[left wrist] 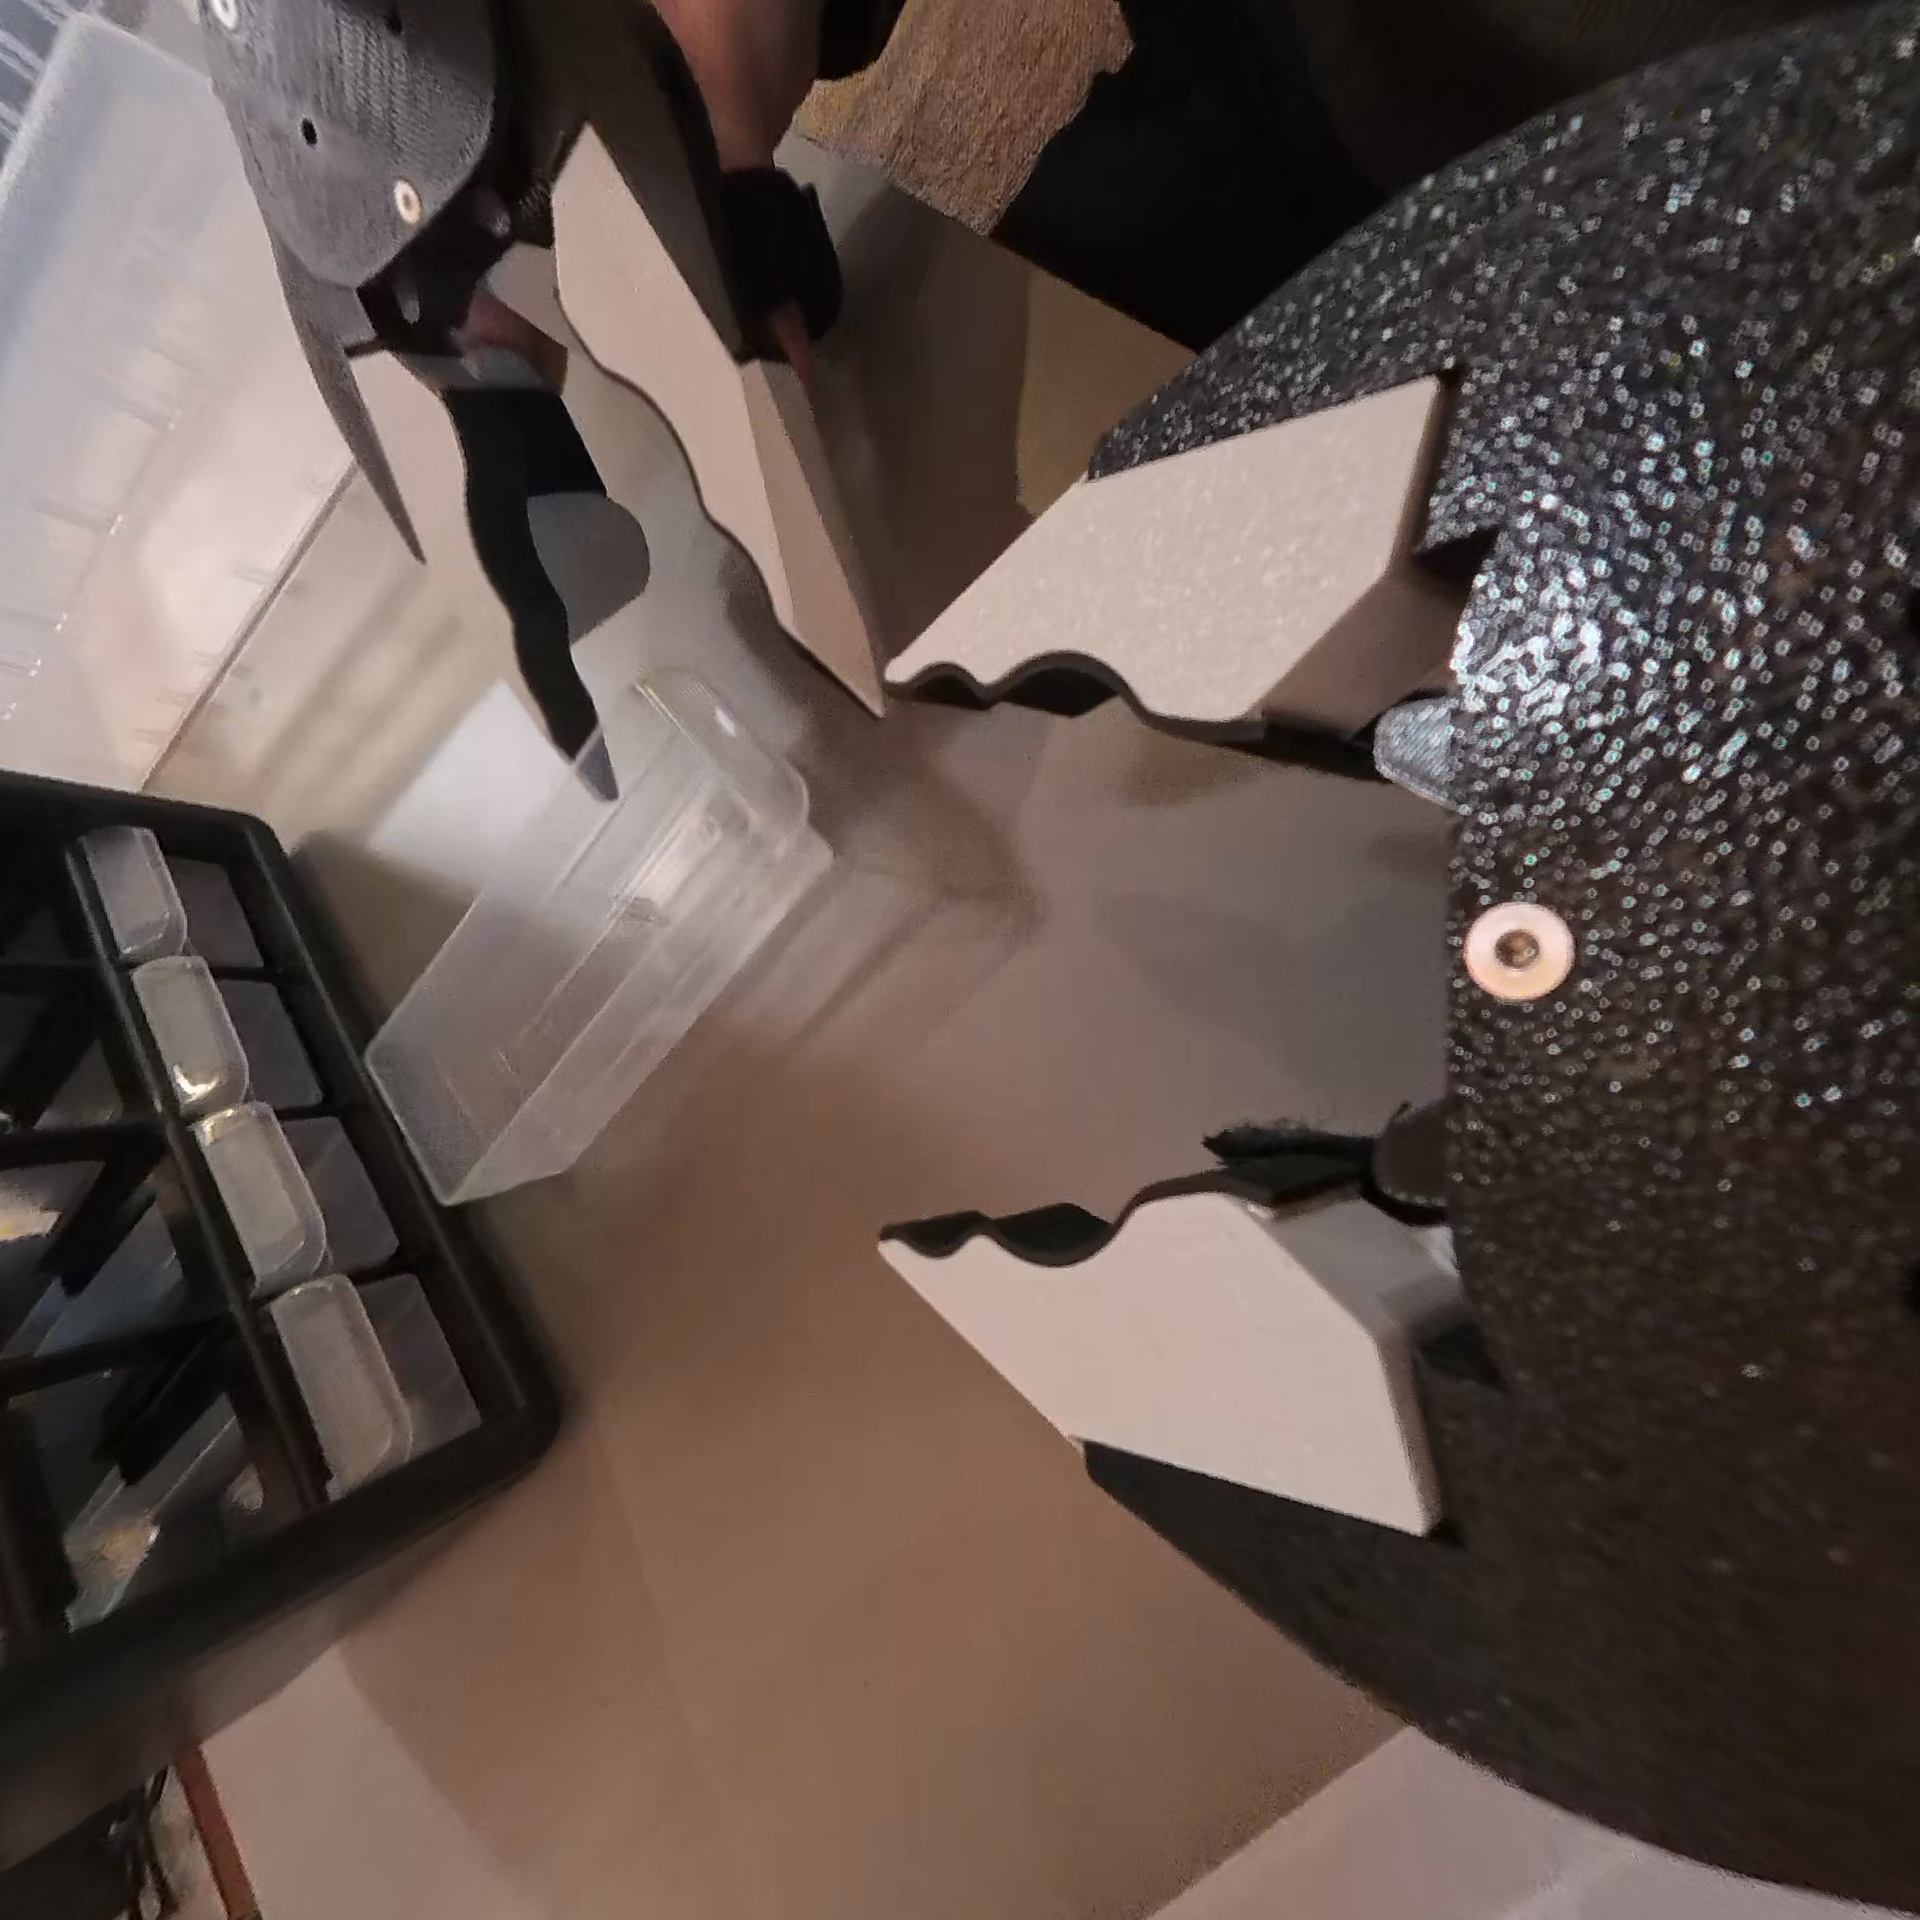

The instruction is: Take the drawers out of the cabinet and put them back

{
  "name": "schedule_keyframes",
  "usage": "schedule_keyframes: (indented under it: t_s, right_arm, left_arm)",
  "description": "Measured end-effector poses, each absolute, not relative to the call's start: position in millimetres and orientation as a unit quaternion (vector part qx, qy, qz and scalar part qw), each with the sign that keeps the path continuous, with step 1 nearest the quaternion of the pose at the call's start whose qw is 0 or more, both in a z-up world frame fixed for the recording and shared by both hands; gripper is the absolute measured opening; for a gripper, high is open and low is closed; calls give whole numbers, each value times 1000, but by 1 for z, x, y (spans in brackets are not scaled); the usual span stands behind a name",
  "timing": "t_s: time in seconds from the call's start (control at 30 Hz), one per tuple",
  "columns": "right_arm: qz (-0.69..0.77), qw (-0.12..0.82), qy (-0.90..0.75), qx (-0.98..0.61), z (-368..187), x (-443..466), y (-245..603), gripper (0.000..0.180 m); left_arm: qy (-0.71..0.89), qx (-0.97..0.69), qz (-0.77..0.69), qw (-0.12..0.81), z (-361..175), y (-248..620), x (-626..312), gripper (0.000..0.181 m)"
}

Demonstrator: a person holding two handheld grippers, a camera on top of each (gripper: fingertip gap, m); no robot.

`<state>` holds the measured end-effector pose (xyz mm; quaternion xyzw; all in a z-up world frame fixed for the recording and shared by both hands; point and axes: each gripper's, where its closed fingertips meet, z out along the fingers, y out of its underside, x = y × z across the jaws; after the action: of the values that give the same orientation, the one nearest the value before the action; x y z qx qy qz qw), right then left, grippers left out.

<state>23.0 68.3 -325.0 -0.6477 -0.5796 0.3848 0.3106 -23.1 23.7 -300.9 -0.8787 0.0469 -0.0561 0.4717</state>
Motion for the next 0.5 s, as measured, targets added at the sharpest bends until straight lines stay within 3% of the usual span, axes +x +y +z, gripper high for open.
schedule_keyframes:
  t_s: [0.13, 0.23, 0.37, 0.5]
  right_arm:
    - [398, 309, -583, -637, -323, 23, 69, 92]
    - [409, 357, -559, -626, -302, 27, 88, 93]
    - [403, 447, -512, -613, -258, 38, 134, 92]
    - [408, 428, -494, -638, -259, 42, 154, 92]
  left_arm:
    - [75, -874, -65, 476, -307, 26, -11, 98]
    - [128, -860, -50, 492, -304, 28, -3, 97]
    - [167, -847, 35, 504, -303, 39, -20, 80]
    - [123, -865, -70, 481, -314, 56, -12, 97]
